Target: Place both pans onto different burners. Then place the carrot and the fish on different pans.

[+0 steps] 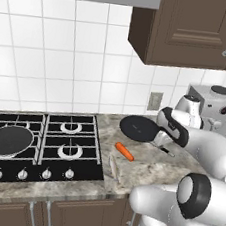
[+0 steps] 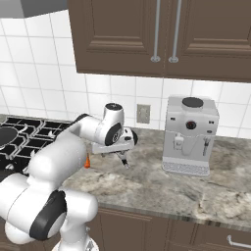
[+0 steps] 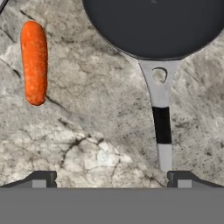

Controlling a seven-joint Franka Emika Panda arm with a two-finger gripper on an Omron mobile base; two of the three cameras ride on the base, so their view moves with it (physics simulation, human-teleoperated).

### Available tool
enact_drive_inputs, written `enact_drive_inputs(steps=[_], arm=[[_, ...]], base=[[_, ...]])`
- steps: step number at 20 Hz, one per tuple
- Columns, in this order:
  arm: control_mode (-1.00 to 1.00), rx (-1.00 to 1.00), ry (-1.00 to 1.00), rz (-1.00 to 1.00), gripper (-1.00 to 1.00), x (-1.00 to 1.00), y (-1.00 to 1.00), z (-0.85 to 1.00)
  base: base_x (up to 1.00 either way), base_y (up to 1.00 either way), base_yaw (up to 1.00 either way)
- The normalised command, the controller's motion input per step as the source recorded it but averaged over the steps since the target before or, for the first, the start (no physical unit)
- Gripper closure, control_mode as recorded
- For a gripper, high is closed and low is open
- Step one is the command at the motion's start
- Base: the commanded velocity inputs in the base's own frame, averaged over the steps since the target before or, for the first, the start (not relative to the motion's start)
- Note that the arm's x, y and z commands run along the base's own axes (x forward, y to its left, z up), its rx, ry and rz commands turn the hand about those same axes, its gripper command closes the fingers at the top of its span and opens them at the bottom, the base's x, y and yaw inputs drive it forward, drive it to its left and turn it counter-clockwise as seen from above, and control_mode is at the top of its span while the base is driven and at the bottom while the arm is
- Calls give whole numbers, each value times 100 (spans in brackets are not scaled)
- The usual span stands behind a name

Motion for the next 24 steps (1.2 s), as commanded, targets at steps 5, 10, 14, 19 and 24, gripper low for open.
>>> enact_drive_inputs(steps=[5, 10, 14, 19, 24], arm=[[-100, 0, 0, 6, -100, 4, -8, -19], [-100, 0, 0, 6, -100, 11, -5, -19], [-100, 0, 0, 6, -100, 24, 0, -14], [-100, 1, 0, 7, -100, 22, -5, -7], [-100, 1, 0, 7, -100, 20, -4, -13]], base=[[0, 0, 0], [0, 0, 0], [0, 0, 0], [0, 0, 0], [0, 0, 0]])
